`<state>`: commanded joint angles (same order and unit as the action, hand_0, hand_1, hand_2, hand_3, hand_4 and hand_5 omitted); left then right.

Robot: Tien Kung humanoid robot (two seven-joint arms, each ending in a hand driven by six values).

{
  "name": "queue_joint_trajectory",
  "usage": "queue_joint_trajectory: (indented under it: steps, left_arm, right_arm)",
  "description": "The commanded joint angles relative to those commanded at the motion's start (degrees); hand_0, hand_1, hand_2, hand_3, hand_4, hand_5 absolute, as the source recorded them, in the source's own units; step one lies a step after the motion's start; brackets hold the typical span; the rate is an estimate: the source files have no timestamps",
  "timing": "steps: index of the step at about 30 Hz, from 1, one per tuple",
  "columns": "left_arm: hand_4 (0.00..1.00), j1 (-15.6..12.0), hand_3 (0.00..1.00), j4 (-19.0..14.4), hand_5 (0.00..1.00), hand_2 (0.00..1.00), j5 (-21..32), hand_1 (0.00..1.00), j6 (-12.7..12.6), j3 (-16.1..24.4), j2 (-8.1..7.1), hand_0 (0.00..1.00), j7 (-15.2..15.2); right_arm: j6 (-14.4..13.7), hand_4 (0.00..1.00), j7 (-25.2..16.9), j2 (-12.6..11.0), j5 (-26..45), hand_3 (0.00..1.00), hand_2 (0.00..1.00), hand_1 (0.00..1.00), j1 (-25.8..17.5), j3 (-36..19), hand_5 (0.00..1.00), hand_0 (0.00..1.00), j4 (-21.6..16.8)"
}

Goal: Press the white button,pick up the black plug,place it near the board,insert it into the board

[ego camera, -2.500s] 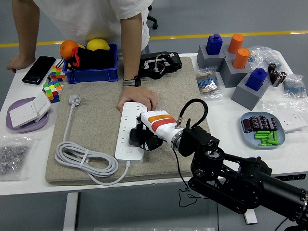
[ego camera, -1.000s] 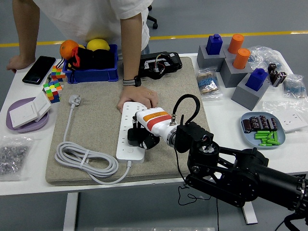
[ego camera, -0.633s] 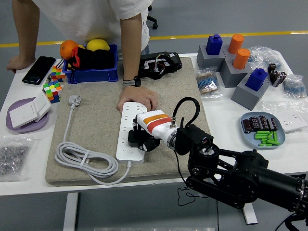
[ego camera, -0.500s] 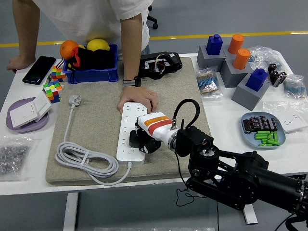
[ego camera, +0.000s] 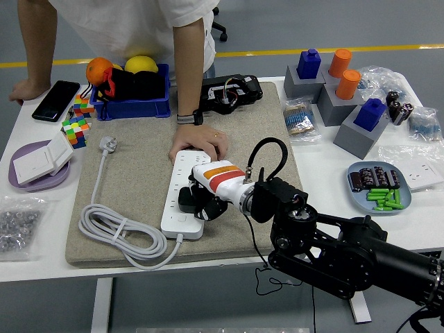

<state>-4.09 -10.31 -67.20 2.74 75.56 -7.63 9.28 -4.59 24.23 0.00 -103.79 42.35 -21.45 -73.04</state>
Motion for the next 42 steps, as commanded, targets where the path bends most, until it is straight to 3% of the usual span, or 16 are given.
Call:
queue_joint_trajectory:
  steps: [1, 2, 7, 8, 13, 14, 19, 20, 25, 26, 31, 32, 34, 38, 42]
  left_arm:
    - [0.621, -0.01, 0.651, 0.00, 0.009, 0.652, 0.01, 0.655, 0.00, 0.00, 0.00, 0.653, -0.01]
    - [0.621, -0.02, 0.651, 0.00, 0.009, 0.650, 0.02, 0.655, 0.00, -0.01, 0.01, 0.654, -0.01]
    - [0.621, -0.02, 0.651, 0.00, 0.009, 0.650, -0.03, 0.655, 0.02, 0.08, 0.10, 0.654, 0.01]
    - [0.621, -0.01, 0.651, 0.00, 0.009, 0.652, -0.06, 0.655, 0.02, 0.08, 0.10, 0.654, 0.02]
    - [0.621, -0.03, 0.651, 0.00, 0.009, 0.652, -0.15, 0.655, 0.03, 0.19, 0.13, 0.654, 0.02]
    - [0.621, -0.03, 0.651, 0.00, 0.009, 0.652, -0.18, 0.655, 0.02, 0.24, 0.14, 0.654, 0.03]
    - [0.621, 0.01, 0.651, 0.00, 0.009, 0.652, -0.16, 0.655, 0.01, 0.26, 0.19, 0.654, -0.04]
    - [0.621, 0.06, 0.651, 0.00, 0.010, 0.652, -0.21, 0.655, 0.02, 0.31, 0.21, 0.655, -0.04]
    - [0.621, 0.13, 0.651, 0.00, 0.010, 0.652, -0.41, 0.655, 0.03, 0.54, 0.31, 0.655, -0.04]
    - [0.621, 0.13, 0.651, 0.00, 0.010, 0.652, -0.46, 0.655, 0.02, 0.62, 0.33, 0.655, -0.06]
    - [0.621, 0.20, 0.651, 0.00, 0.010, 0.652, -0.35, 0.655, 0.03, 0.72, 0.50, 0.655, -0.20]
    - [0.621, 0.21, 0.651, 0.00, 0.010, 0.652, -0.25, 0.655, 0.02, 0.72, 0.53, 0.655, -0.28]
    - [0.621, 0.24, 0.651, 0.00, 0.010, 0.652, -0.12, 0.655, 0.00, 0.82, 0.61, 0.655, -0.36]
    - [0.621, 0.30, 0.651, 0.00, 0.010, 0.651, -0.83, 0.655, 0.03, 1.57, 0.71, 0.655, -0.19]
    - [0.621, 0.40, 0.651, 0.00, 0.010, 0.651, -0.82, 0.655, 0.03, 1.77, 0.78, 0.655, -0.28]
  right_arm:
    - [-0.03, 0.971, -0.06, 0.00, 0.00, 0.433, 0.537, 0.487, -0.03, -0.06, 0.087, 0.391, 0.02]
    - [-0.05, 0.998, -0.11, 0.00, 0.04, 0.537, 0.623, 0.565, -0.04, -0.10, 0.211, 0.461, 0.03]
    - [0.24, 0.998, -0.31, 0.00, 0.60, 0.537, 0.623, 0.565, -0.26, -0.34, 0.211, 0.461, 0.00]
    - [0.40, 0.998, -0.26, 0.00, 0.65, 0.639, 0.657, 0.588, -0.31, -0.42, 0.228, 0.473, 0.00]
    - [1.47, 0.998, 0.04, 0.00, 1.35, 0.639, 0.657, 0.588, -0.63, -1.09, 0.228, 0.473, -0.57]
    - [1.75, 0.998, 0.04, 0.00, 1.55, 0.741, 0.684, 0.609, -0.73, -1.40, 0.271, 0.488, -0.85]
    - [2.67, 0.998, -0.86, 0.00, 2.20, 0.741, 0.684, 0.609, -1.82, -3.73, 0.271, 0.488, -3.46]
    - [2.69, 0.998, -1.27, 0.00, 2.38, 0.775, 0.720, 0.692, -2.15, -4.26, 0.277, 0.615, -4.12]
    - [1.53, 0.998, -4.16, -0.10, 3.64, 0.775, 0.720, 0.692, -4.60, -8.26, 0.277, 0.615, -7.97]
    - [1.15, 0.998, -4.96, -0.64, 3.77, 0.848, 0.809, 0.812, -5.28, -9.36, 0.390, 0.791, -8.89]
    - [-0.83, 0.998, -9.76, -4.99, 5.80, 0.848, 0.809, 0.812, -9.40, -15.56, 0.390, 0.791, -13.53]
    - [-1.22, 0.998, -10.78, -5.91, 6.28, 0.858, 0.821, 0.829, -10.35, -16.77, 0.492, 0.820, -14.26]
    - [-2.25, 0.998, -13.36, -8.02, 7.43, 0.858, 0.821, 0.829, -12.62, -19.56, 0.492, 0.820, -15.56]
    - [-4.45, 0.998, -20.12, -11.35, 12.23, 0.855, 0.828, 0.847, -17.51, -26.08, 0.522, 0.839, -16.24]
    - [-6.06, 0.998, -26.60, -12.82, 17.29, 0.855, 0.828, 0.847, -21.99, -31.80, 0.522, 0.839, -16.08]
